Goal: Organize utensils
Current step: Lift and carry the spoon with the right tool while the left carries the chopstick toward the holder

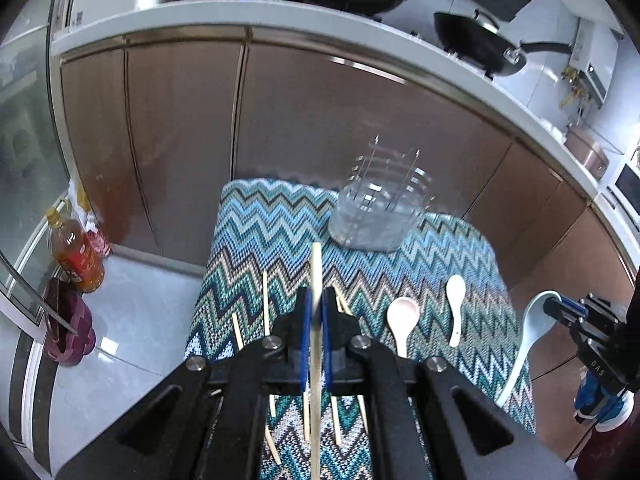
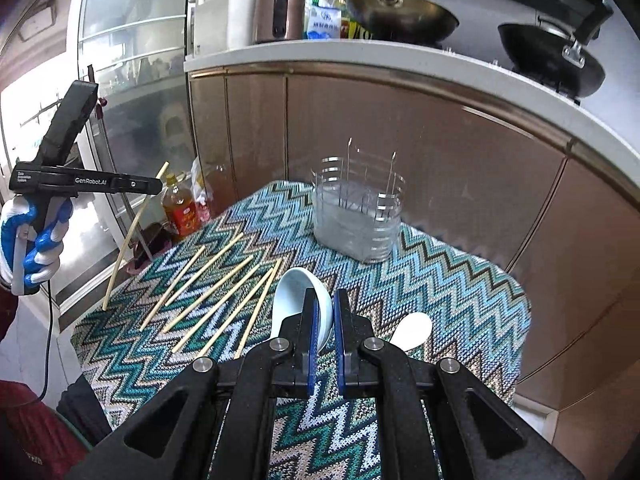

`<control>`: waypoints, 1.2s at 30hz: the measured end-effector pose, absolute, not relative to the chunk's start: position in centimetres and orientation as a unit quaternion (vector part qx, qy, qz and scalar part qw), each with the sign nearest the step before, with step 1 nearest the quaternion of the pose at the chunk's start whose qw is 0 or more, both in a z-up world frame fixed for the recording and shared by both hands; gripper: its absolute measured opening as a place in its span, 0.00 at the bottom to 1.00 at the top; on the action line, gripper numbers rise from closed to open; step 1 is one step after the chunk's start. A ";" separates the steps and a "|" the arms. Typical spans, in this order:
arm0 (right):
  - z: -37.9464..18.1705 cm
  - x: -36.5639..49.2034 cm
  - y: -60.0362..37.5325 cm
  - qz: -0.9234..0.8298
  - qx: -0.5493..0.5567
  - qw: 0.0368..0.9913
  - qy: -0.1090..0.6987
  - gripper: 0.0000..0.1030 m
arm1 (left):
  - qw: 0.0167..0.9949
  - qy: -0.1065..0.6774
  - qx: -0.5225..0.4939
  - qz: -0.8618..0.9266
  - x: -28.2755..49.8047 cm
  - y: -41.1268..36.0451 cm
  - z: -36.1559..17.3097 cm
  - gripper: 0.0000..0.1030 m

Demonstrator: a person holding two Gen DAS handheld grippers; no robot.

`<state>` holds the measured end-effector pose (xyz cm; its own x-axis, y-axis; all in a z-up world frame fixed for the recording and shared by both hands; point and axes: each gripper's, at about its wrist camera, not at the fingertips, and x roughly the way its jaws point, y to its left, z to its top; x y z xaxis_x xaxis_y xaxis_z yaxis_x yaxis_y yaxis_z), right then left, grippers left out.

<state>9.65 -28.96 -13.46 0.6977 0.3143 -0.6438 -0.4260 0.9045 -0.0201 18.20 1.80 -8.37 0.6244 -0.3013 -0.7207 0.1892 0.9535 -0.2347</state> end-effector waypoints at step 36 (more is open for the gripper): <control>-5.7 20.6 -29.8 0.092 -0.050 0.975 0.195 0.07 | 0.944 0.240 -0.130 -0.183 29.2 -4.9 1.0 0.04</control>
